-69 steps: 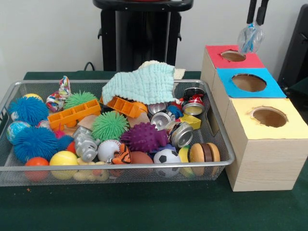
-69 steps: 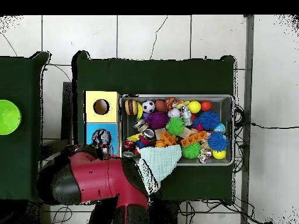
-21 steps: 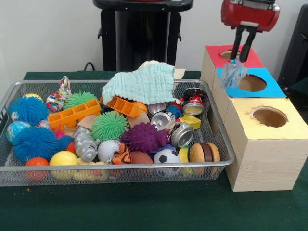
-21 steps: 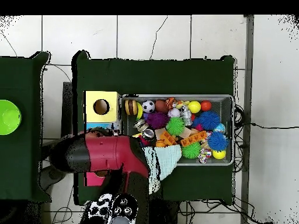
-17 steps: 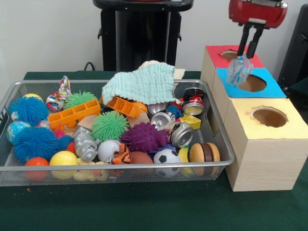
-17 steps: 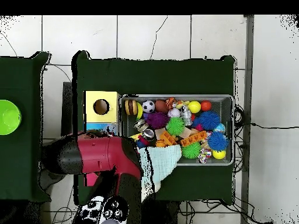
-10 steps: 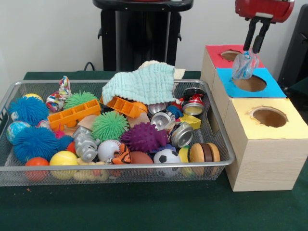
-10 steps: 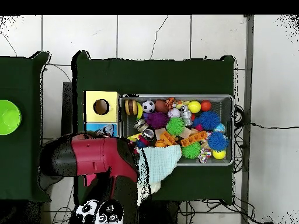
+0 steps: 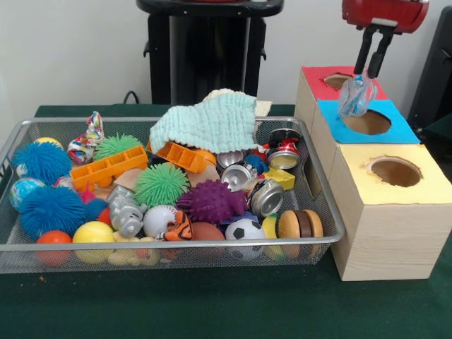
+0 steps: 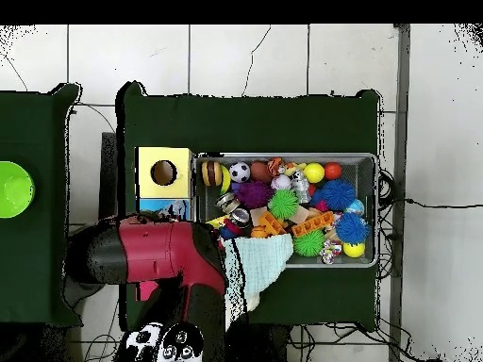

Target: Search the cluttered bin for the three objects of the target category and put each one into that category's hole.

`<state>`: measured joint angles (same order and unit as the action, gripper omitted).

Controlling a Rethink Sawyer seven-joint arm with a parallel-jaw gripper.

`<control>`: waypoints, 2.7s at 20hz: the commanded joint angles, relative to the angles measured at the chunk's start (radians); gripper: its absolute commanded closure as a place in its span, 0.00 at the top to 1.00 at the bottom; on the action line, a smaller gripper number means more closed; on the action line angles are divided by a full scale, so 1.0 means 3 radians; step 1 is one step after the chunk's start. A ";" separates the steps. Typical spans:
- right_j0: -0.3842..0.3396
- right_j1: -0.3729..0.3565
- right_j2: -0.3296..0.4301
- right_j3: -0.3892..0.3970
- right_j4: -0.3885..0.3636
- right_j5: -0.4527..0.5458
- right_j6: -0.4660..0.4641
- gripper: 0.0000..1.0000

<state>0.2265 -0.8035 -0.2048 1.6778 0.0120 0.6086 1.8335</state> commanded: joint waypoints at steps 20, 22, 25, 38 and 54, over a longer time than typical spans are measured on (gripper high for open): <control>0.0306 0.0137 -0.0136 0.0040 0.0352 0.0233 0.0968 1.00; 0.0321 0.0165 -0.0148 -0.0007 0.0352 0.0261 0.0948 1.00; 0.0327 0.0177 -0.0173 -0.0024 0.0372 0.0267 0.0939 1.00; 0.0253 0.0090 -0.0282 -0.0046 0.0296 0.0351 0.0683 1.00; -0.0745 -0.0726 -0.0044 0.0304 0.0124 0.0248 -0.0315 1.00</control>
<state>0.1165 -0.9331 -0.2814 1.6769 0.0765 0.6092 1.8337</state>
